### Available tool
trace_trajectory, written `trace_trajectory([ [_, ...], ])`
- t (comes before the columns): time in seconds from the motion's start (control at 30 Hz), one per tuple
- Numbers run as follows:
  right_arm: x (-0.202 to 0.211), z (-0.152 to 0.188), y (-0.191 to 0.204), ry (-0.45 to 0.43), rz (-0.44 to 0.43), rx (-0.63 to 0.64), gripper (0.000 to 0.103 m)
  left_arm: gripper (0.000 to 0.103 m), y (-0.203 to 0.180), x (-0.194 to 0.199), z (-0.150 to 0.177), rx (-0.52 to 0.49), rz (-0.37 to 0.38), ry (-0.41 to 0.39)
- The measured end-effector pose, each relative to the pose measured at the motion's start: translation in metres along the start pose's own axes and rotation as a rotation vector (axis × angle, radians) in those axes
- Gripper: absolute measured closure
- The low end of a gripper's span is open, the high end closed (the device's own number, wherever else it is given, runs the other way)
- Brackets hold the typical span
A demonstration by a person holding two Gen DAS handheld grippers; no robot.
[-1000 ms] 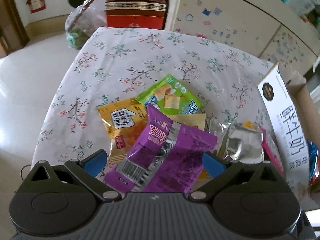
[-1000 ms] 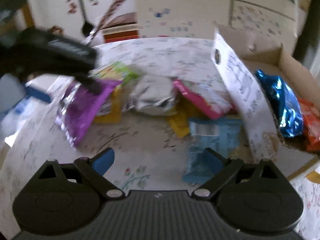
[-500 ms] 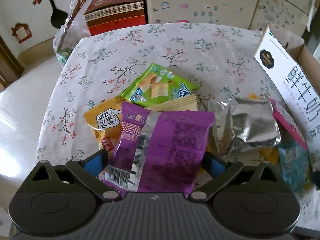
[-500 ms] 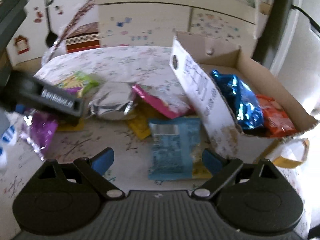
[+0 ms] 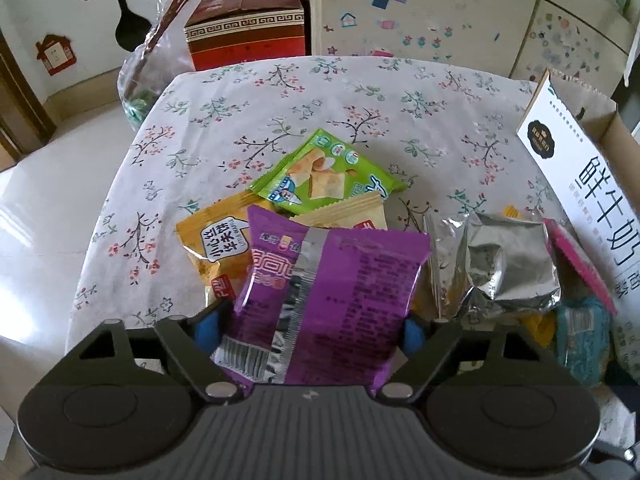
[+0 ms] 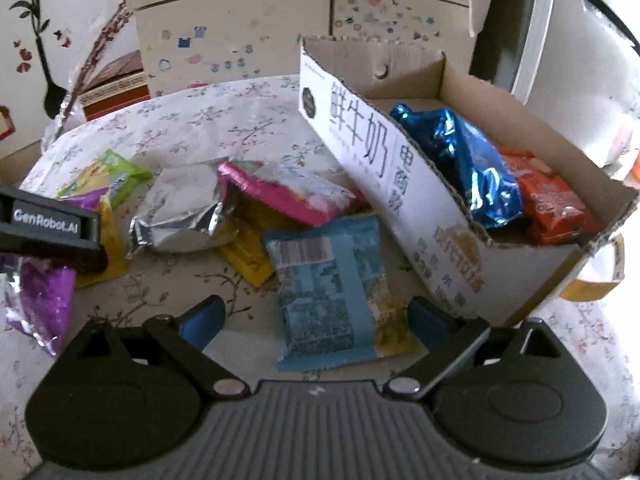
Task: Organize snacks
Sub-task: 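Close left gripper on purple bag while right gripper closes on light blue bag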
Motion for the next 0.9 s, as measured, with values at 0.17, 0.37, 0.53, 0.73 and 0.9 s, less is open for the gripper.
trace_trajectory([
  [0.17,0.012,0.000,0.012,-0.029,-0.099,0.078,0.040,0.024,0.011,0.005,-0.002,0.068,0.017,0.002],
  [0.37,0.012,-0.002,0.011,-0.007,-0.120,0.060,0.036,0.023,0.012,0.002,0.000,0.077,0.005,0.018],
  [0.53,0.009,-0.009,0.008,-0.001,-0.129,-0.010,0.018,0.013,0.011,0.000,0.002,0.080,-0.019,0.030],
  [0.73,0.000,-0.020,0.007,0.015,-0.127,-0.093,0.016,0.012,0.012,0.001,0.002,0.074,-0.039,0.031],
  [0.9,-0.011,-0.026,0.005,0.030,-0.107,-0.141,0.017,0.012,0.010,0.001,0.004,0.064,-0.054,0.036],
])
Point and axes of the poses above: each gripper's, at about its wrist camera, not at the fingertips, and x roughly against the way its jaws point, y to its left, z to its underside, the point moved 8 cm from there along -x, roughly the way its jaws point, and after that the axes turned 8 degrees about z, right-handed, at the moved point
